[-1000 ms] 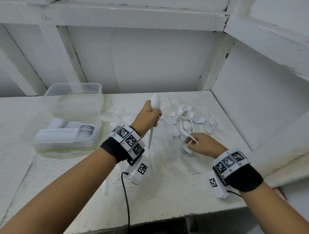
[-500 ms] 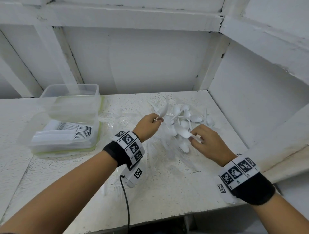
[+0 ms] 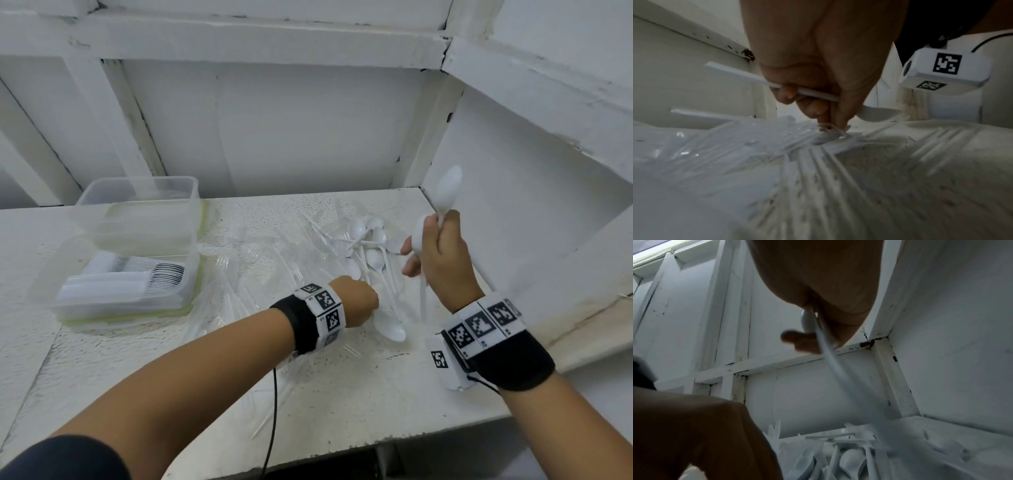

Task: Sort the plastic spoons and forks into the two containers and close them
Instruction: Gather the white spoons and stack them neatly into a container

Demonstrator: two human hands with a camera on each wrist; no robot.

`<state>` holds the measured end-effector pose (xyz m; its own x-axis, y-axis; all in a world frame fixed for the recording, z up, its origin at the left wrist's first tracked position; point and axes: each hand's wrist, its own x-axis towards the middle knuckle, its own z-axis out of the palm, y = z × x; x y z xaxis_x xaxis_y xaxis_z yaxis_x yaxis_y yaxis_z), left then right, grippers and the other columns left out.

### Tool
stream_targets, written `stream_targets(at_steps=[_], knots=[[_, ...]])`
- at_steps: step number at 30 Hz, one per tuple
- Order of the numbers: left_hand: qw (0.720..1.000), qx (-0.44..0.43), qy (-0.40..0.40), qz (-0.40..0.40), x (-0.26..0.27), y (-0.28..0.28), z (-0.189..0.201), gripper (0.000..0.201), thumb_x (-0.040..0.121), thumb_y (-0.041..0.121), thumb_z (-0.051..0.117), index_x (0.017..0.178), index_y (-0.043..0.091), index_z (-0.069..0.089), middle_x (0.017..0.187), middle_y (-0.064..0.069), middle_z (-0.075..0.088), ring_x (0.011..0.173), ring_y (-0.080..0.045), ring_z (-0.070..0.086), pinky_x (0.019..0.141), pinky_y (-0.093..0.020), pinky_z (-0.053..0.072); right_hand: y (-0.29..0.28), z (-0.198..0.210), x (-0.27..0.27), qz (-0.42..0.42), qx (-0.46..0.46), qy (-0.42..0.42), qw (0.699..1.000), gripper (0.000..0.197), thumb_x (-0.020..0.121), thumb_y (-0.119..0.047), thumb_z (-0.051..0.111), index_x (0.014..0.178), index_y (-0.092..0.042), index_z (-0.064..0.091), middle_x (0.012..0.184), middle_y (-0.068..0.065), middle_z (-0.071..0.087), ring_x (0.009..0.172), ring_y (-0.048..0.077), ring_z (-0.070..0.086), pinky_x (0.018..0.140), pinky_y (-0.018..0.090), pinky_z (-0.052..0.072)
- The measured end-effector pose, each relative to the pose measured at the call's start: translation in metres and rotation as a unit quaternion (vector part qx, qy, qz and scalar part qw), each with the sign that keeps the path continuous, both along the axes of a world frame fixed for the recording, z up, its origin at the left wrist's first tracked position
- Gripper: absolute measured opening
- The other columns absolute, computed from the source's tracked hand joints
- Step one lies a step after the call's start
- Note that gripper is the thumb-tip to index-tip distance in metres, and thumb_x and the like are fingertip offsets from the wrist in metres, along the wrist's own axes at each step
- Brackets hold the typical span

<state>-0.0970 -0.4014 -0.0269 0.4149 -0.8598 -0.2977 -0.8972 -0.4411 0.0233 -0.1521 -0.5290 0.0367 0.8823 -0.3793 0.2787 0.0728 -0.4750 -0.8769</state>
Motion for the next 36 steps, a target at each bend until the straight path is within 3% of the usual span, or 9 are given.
stream_targets(at_steps=[6, 10, 14, 17, 20, 24, 28, 33, 36], knots=[[0.998, -0.046, -0.035, -0.021, -0.005, 0.001, 0.003, 0.027, 0.096, 0.014, 0.040, 0.115, 0.006, 0.057, 0.110, -0.010, 0.059, 0.098, -0.029, 0.058, 0.071, -0.030, 0.031, -0.009, -0.019, -0.002, 0.000, -0.017, 0.082, 0.996, 0.023, 0.096, -0.033, 0.044, 0.112, -0.017, 0.038, 0.081, -0.008, 0.052, 0.071, 0.007, 0.051, 0.064, 0.023, 0.041], [0.966, -0.231, 0.113, 0.044, -0.006, 0.012, 0.010, 0.027, 0.093, 0.015, 0.049, 0.114, 0.003, 0.060, 0.110, -0.014, 0.060, 0.101, -0.029, 0.056, 0.081, -0.032, 0.042, -0.014, -0.023, -0.006, 0.021, -0.051, 0.131, 0.990, 0.039, 0.095, -0.012, 0.048, 0.133, -0.015, 0.037, 0.093, -0.009, 0.052, 0.076, 0.001, 0.052, 0.061, 0.006, 0.040], [0.880, -0.354, 0.268, 0.169, -0.003, 0.024, 0.031, 0.024, 0.088, 0.025, 0.062, 0.100, 0.005, 0.068, 0.095, -0.006, 0.064, 0.082, -0.007, 0.054, 0.064, -0.010, 0.035, -0.021, -0.023, -0.004, -0.005, 0.014, 0.106, 0.994, 0.039, 0.097, -0.019, 0.042, 0.135, -0.030, 0.037, 0.085, 0.002, 0.056, 0.063, 0.014, 0.050, 0.063, 0.027, 0.044], [0.803, -0.403, 0.369, 0.239, 0.003, 0.032, 0.044, 0.010, 0.088, 0.024, 0.062, 0.090, 0.015, 0.067, 0.073, 0.009, 0.058, 0.056, 0.008, 0.050, 0.055, -0.003, 0.036, -0.025, -0.024, 0.000, 0.002, 0.023, 0.114, 0.993, 0.044, 0.098, -0.034, 0.041, 0.139, -0.041, 0.027, 0.079, -0.004, 0.053, 0.061, 0.011, 0.047, 0.055, 0.025, 0.041], [0.745, -0.478, 0.364, 0.290, 0.015, 0.041, 0.049, 0.011, 0.096, 0.020, 0.046, 0.096, 0.014, 0.056, 0.081, 0.006, 0.052, 0.067, -0.003, 0.047, 0.061, -0.015, 0.038, -0.029, -0.030, 0.008, -0.001, -0.047, 0.169, 0.985, 0.039, 0.095, -0.032, 0.050, 0.133, -0.023, 0.045, 0.102, -0.006, 0.056, 0.089, 0.013, 0.055, 0.072, 0.024, 0.040], [0.637, -0.550, 0.406, 0.356, 0.030, 0.056, 0.048, 0.019, 0.102, 0.025, 0.030, 0.118, 0.019, 0.039, 0.109, -0.002, 0.061, 0.104, -0.016, 0.056, 0.082, -0.028, 0.044, -0.026, -0.043, 0.026, -0.006, -0.160, 0.279, 0.947, 0.028, 0.093, -0.019, 0.051, 0.082, 0.004, 0.062, 0.076, 0.011, 0.059, 0.078, 0.024, 0.053, 0.057, 0.027, 0.035], [0.536, -0.608, 0.466, 0.355, 0.031, 0.066, 0.049, 0.025, 0.104, 0.021, 0.023, 0.127, 0.015, 0.027, 0.101, -0.008, 0.060, 0.091, -0.025, 0.065, 0.092, -0.040, 0.050, -0.025, -0.059, 0.046, 0.022, -0.235, 0.364, 0.901, 0.029, 0.092, -0.017, 0.049, 0.065, -0.005, 0.050, 0.066, 0.005, 0.050, 0.076, 0.022, 0.051, 0.053, 0.025, 0.033], [0.565, -0.575, 0.428, 0.408, 0.023, 0.068, 0.042, 0.022, 0.102, 0.037, 0.023, 0.120, 0.026, 0.026, 0.068, -0.006, 0.048, 0.054, -0.017, 0.052, 0.061, -0.033, 0.054, -0.014, -0.065, 0.060, 0.023, -0.302, 0.415, 0.858, 0.037, 0.086, -0.028, 0.063, 0.063, -0.014, 0.038, 0.062, 0.001, 0.045, 0.072, 0.022, 0.052, 0.050, 0.025, 0.033], [0.646, -0.524, 0.380, 0.405, 0.020, 0.064, 0.037, 0.027, 0.099, 0.042, 0.032, 0.118, 0.024, 0.028, 0.069, 0.000, 0.040, 0.051, -0.010, 0.039, 0.047, -0.022, 0.041, -0.008, -0.063, 0.062, 0.027, -0.314, 0.422, 0.850, 0.035, 0.085, -0.024, 0.063, 0.063, -0.014, 0.037, 0.062, 0.002, 0.043, 0.064, 0.019, 0.049, 0.048, 0.024, 0.032]])
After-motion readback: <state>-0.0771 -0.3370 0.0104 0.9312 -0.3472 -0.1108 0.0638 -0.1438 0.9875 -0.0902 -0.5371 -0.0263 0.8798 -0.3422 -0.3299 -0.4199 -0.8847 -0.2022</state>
